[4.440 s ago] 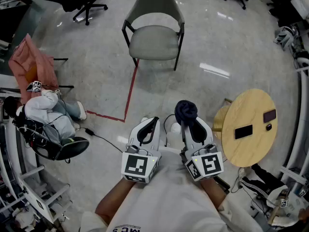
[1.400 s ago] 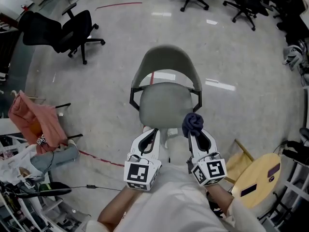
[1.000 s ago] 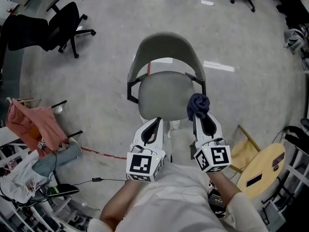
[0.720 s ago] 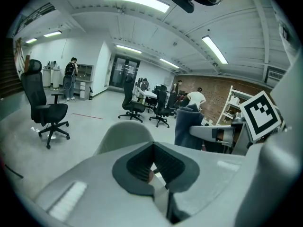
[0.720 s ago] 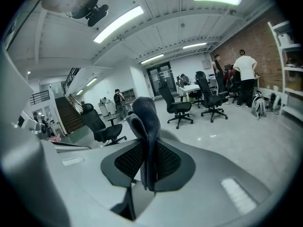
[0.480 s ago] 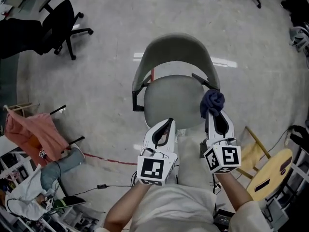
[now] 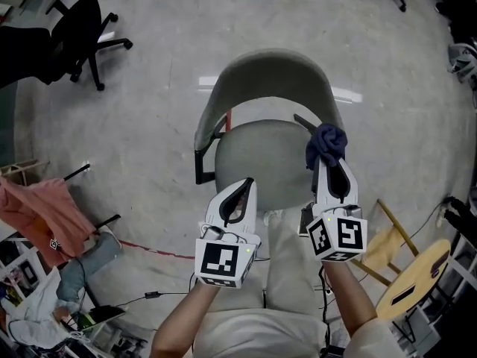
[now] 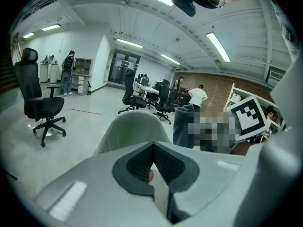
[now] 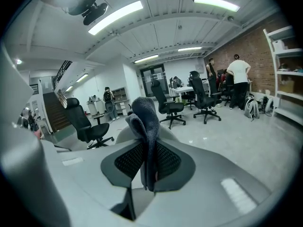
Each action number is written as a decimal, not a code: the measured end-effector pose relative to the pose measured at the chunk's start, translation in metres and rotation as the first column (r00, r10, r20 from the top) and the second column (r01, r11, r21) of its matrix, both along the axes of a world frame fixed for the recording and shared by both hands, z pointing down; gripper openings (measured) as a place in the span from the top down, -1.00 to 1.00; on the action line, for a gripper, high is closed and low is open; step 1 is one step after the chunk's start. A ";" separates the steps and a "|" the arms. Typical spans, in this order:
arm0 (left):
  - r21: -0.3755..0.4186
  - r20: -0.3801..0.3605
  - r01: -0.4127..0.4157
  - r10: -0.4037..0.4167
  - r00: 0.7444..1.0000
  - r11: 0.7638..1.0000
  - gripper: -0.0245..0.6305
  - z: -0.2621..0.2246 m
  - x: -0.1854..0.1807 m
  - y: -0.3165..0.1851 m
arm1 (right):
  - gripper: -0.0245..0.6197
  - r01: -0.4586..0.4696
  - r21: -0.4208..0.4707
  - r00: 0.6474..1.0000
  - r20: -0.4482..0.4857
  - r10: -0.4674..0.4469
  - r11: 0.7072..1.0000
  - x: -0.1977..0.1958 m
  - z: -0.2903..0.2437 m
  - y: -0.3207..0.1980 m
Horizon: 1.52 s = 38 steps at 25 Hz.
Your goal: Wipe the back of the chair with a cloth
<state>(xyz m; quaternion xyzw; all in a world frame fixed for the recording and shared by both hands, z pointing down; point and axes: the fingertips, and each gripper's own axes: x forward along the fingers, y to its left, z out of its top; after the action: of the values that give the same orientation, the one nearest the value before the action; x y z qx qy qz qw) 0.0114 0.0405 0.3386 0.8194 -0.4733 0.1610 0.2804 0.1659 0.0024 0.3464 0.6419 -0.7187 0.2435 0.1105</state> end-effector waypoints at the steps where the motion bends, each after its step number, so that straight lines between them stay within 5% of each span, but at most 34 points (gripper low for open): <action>1: -0.005 -0.005 0.001 -0.001 1.000 1.000 0.92 0.005 0.000 -0.002 | 0.70 -0.004 0.003 1.000 0.000 0.004 1.000 0.001 0.004 -0.004; 26: -0.002 -0.002 -0.023 0.023 1.000 1.000 0.92 0.059 0.006 -0.063 | 0.70 -0.208 0.047 0.974 -0.085 0.212 0.977 0.040 0.089 -0.110; 38: -0.021 0.003 0.018 -0.018 1.000 1.000 0.92 0.082 -0.009 -0.077 | 0.70 -0.176 0.047 0.973 -0.141 0.181 0.983 0.034 0.108 -0.132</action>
<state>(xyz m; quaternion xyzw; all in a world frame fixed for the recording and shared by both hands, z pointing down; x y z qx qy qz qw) 0.0027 -0.0370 0.4211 0.8119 -0.4793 0.1646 0.2897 0.1994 -0.1297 0.4546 0.7216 -0.6523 0.1929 0.1288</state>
